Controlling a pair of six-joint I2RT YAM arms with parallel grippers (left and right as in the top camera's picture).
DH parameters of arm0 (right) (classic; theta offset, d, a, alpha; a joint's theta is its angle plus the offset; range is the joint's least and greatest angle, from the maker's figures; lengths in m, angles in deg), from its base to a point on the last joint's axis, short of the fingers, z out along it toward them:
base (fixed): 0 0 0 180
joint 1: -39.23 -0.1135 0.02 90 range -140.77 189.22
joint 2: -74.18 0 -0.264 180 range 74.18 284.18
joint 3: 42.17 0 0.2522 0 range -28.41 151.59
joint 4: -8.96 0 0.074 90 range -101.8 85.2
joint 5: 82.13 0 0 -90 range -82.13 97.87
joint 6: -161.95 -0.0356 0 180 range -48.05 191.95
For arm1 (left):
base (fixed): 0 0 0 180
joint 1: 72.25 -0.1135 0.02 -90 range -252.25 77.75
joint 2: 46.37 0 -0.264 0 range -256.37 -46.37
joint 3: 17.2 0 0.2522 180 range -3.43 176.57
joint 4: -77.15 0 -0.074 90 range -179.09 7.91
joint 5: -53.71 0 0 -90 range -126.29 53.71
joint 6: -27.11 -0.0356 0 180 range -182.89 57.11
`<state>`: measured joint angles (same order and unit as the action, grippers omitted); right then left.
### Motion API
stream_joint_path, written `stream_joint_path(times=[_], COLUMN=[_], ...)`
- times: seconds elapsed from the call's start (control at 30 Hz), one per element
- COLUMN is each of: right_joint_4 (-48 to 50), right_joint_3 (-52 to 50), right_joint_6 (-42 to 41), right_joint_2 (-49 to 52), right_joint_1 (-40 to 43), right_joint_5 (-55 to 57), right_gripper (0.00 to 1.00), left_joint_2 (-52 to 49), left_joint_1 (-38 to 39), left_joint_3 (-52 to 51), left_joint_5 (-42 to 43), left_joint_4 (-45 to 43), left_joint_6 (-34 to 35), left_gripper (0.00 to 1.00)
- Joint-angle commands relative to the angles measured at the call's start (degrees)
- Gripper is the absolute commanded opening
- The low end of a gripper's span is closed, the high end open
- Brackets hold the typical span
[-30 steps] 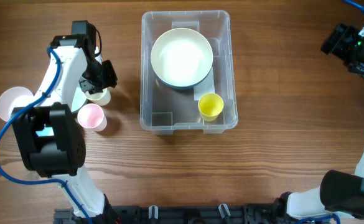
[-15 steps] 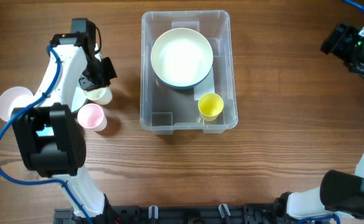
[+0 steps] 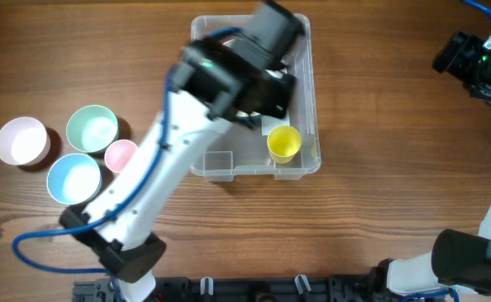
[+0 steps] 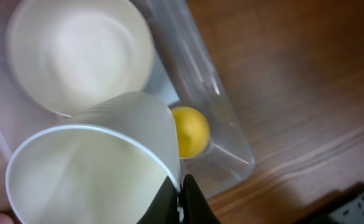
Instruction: Pack container
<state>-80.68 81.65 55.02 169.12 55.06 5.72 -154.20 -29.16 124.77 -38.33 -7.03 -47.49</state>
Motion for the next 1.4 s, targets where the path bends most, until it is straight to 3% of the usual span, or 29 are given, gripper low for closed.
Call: stream_joint_path(times=[0.0, 0.37, 0.43, 0.6, 0.67, 0.77, 0.93, 1.03, 1.13, 1.37], right_joint_4=[0.0, -0.1, -0.1, -0.1, -0.1, 0.0, 0.0, 0.0, 0.0, 0.0], right_joint_3=[-0.2, -0.2, -0.2, -0.2, -0.2, -0.2, -0.2, -0.2, -0.2, -0.2], right_joint_6=[-1.0, -1.0, -1.0, -1.0, -1.0, -1.0, -1.0, -1.0, -1.0, -1.0], right_joint_2=[0.5, 0.5, 0.5, 0.5, 0.5, 0.5, 0.5, 0.5, 0.5, 0.5], right_joint_1=[-0.2, -0.2, -0.2, -0.2, -0.2, -0.2, -0.2, -0.2, -0.2, -0.2], right_joint_5=[-0.9, -0.9, -0.9, -0.9, -0.9, -0.9, -0.9, -0.9, -0.9, -0.9], right_gripper=[0.86, 0.87, 0.87, 0.87, 0.87, 0.87, 0.86, 0.87, 0.87, 0.87], left_joint_2=[-3.5, -15.0, -15.0, -12.8, -7.6, 3.6, 10.2, 10.2, 10.2, 10.2], left_joint_1=[4.6, 6.5, 6.5, 5.0, 0.7, -13.7, -40.0, -44.5, -43.5, -43.2], left_joint_3=[0.0, 0.0, 0.0, 0.0, 0.0, 0.0, -1.2, -11.6, -31.9, -52.7], left_joint_5=[0.3, 1.8, 1.1, -5.4, -11.2, -11.8, -2.0, -2.0, -0.7, 3.3], left_joint_4=[-0.2, 1.4, 1.4, 2.6, 5.5, 9.8, 14.4, 13.6, 4.0, -9.2], left_joint_6=[0.5, 0.5, 0.5, 0.5, 2.0, 6.1, 8.9, 8.9, 8.9, 8.9], left_gripper=[0.04, 0.05, 0.37, 0.38, 0.37, 0.42, 0.39, 0.39, 0.40, 0.43])
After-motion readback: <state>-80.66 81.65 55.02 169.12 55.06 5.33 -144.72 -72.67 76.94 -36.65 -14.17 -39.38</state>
